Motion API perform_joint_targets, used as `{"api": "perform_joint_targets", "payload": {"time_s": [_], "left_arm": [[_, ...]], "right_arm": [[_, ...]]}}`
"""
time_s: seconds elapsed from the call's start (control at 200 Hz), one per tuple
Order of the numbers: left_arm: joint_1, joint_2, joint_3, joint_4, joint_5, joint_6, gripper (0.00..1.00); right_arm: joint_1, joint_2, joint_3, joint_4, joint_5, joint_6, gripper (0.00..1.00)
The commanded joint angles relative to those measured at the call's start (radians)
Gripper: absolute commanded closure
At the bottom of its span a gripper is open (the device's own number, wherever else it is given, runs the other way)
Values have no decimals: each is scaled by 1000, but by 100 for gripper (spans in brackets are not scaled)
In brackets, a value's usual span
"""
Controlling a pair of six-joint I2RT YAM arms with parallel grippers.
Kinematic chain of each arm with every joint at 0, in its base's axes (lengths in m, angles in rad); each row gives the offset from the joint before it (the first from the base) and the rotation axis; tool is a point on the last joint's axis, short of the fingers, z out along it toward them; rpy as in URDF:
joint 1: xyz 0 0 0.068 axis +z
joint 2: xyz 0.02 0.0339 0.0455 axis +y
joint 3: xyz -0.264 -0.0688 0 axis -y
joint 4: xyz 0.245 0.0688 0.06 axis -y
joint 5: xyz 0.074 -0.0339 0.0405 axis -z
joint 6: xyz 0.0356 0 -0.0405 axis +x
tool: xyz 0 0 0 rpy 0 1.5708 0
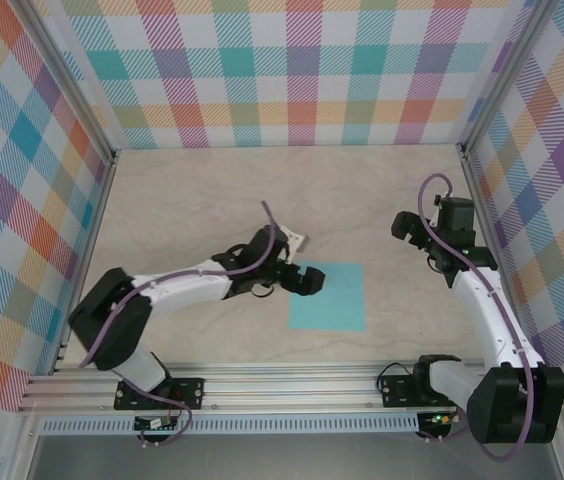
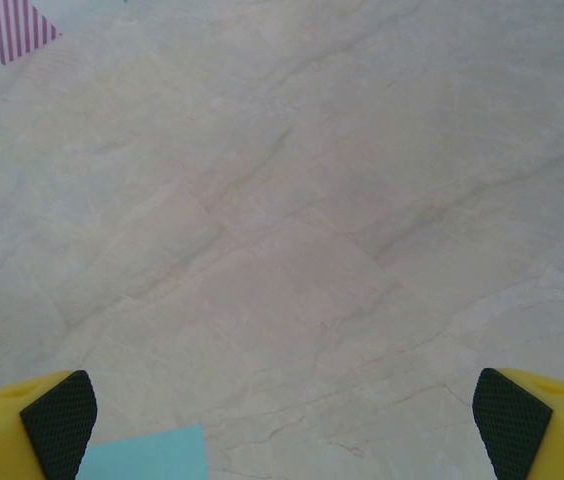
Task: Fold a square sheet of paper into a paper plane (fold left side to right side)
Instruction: Move the square sheet of paper to the center of the table.
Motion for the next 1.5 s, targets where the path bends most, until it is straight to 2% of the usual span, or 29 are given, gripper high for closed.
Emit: {"api": "perform_joint_targets", "payload": {"time_s": [0.0,0.165,0.34,0.675,1.105,1.495], "left_arm": [[-63,122,154,-123,76,44,0],[-93,286,347,-316,110,112,0],[-94,387,449,-402,122,130,0],[-85,465,524,-485,-9,109,0],[44,501,537,-505,-19,190,0],[188,589,687,-570,20,277,0]], "right_arm": [[-3,-20,-7,-51,19,4,0],[-3,-34,-17,-52,22,0,0],[-3,-34,-22,-54,25,-7,0],[-4,-24,-33,-51,28,-14,0],[-4,-23,-28,-62,24,-22,0],[-4,-52,-39,-83,13,-5,0]]}}
